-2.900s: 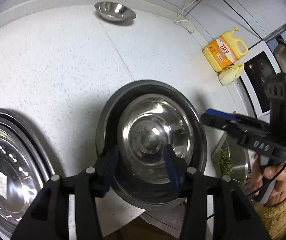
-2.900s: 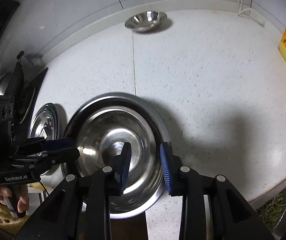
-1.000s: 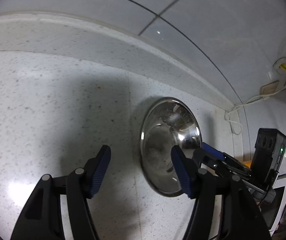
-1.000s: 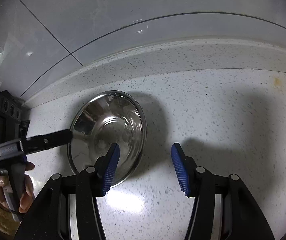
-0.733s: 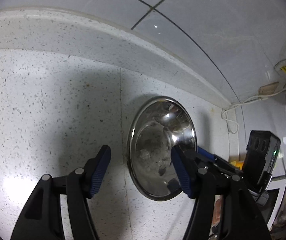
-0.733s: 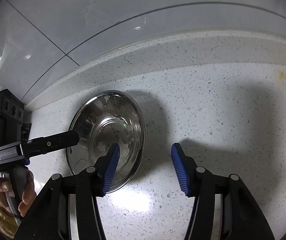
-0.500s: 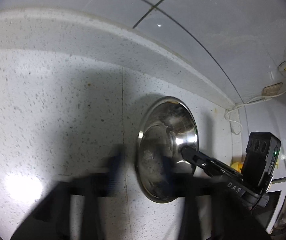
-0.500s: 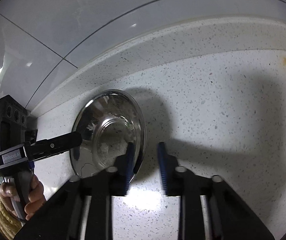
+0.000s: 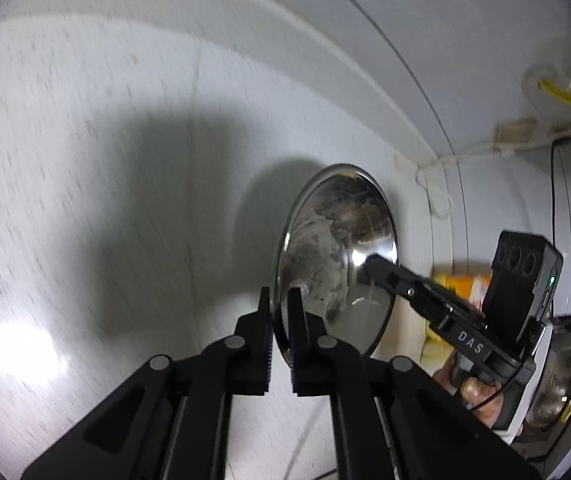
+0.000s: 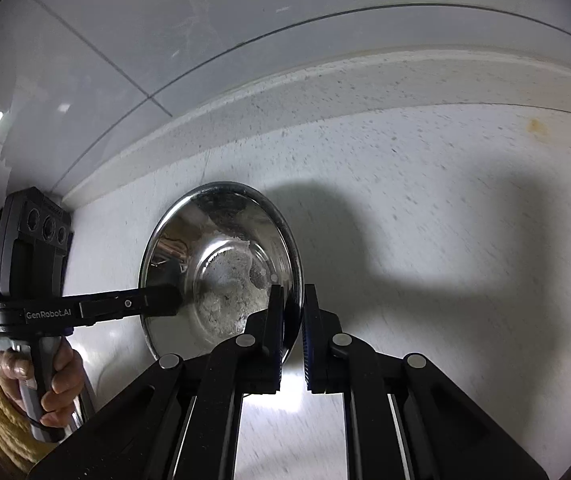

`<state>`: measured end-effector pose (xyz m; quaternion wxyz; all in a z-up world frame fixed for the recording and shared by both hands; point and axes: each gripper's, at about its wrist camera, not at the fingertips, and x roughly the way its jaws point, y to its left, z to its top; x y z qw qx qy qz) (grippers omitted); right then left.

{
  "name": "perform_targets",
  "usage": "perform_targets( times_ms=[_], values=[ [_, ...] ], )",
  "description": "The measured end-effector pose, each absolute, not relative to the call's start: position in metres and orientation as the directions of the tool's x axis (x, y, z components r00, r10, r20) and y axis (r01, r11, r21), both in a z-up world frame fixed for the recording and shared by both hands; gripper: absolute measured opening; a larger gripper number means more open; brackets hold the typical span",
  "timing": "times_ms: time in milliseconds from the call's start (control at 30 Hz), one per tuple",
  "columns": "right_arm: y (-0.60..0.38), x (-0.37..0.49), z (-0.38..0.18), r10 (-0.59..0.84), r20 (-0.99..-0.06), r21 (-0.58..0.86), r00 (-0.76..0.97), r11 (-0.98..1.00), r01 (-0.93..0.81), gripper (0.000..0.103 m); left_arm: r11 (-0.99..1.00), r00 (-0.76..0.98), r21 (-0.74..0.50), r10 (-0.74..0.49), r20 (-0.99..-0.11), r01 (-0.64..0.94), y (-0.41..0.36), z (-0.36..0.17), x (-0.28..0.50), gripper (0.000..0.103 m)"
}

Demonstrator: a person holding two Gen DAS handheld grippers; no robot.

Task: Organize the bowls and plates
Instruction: 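Carry the second small bowl with both grippers into the nested bowls and open them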

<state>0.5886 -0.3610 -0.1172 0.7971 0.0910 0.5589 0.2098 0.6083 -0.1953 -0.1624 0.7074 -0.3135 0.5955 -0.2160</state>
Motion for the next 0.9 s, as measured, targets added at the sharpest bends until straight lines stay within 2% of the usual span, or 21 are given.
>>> perform_targets(
  times_ms=[633,900],
  values=[
    [-0.414,0.476,-0.111,0.346,-0.880,0.331,0.324,0.938,-0.102,0.009,0.708,0.019,-0.703,-0.706,-0.708,0.063,-0.278,-0.144,0.528,0.006],
    [-0.417,0.415,-0.101,0.318,-0.878,0.327,0.358,0.944,-0.037,0.009,0.698,-0.008,-0.706,-0.710,-0.704,0.118,-0.273,-0.120,0.467,0.006]
  ],
)
